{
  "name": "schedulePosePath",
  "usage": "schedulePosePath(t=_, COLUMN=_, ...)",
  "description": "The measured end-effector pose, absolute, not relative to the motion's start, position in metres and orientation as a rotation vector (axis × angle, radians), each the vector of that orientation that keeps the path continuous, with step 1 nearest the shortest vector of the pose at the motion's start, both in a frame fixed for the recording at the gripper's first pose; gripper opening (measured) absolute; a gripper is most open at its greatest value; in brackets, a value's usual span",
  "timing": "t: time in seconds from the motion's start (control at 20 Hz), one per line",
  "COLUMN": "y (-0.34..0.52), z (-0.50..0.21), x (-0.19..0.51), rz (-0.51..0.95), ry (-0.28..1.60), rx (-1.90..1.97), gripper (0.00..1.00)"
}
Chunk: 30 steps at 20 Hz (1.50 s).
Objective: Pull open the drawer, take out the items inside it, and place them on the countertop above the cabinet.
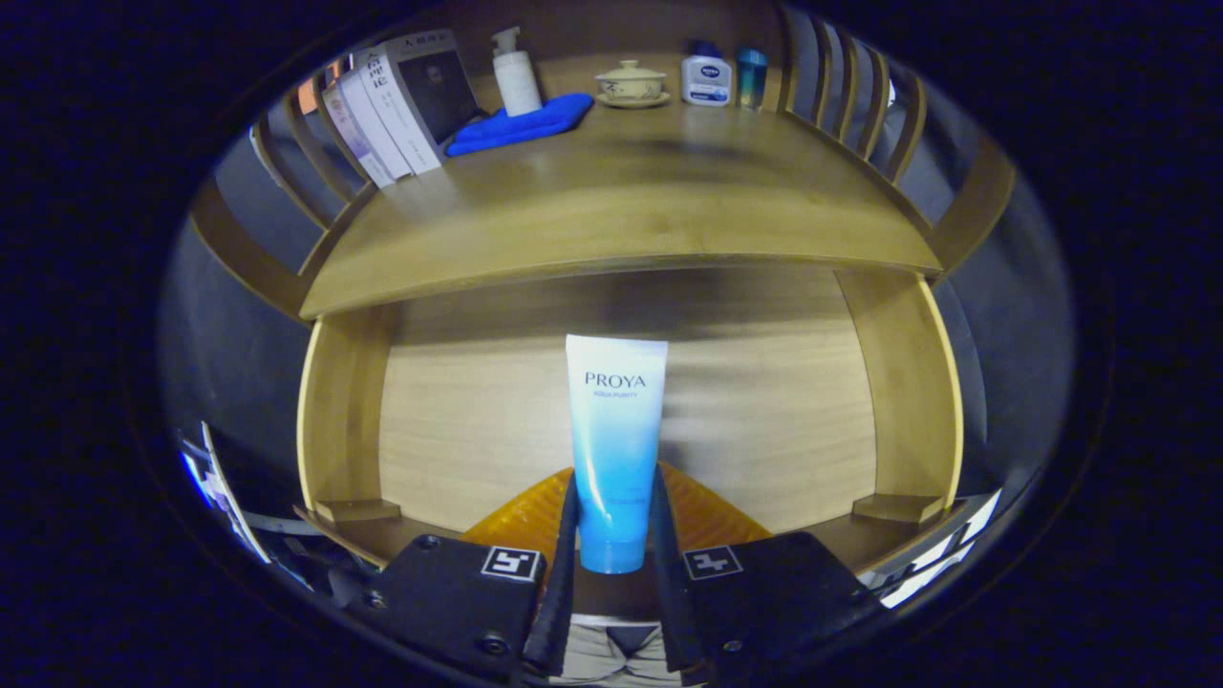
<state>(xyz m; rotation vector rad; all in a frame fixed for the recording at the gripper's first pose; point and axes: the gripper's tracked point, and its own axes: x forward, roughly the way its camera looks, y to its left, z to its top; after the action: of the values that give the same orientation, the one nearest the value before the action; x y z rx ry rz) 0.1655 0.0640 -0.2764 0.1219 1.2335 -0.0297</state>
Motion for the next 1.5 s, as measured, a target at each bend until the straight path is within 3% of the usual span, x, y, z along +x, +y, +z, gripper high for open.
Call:
schedulePosePath(t=0.5, y=0.061, z=-0.213, x=0.182, rz=-0.019, ry=1.086, rx=0.114, gripper=0.41)
schedulePosePath(t=1.5, y=0.073, z=-0.183, x=0.323, rz=0.012, ry=0.737, rx=0.026, gripper=0.41)
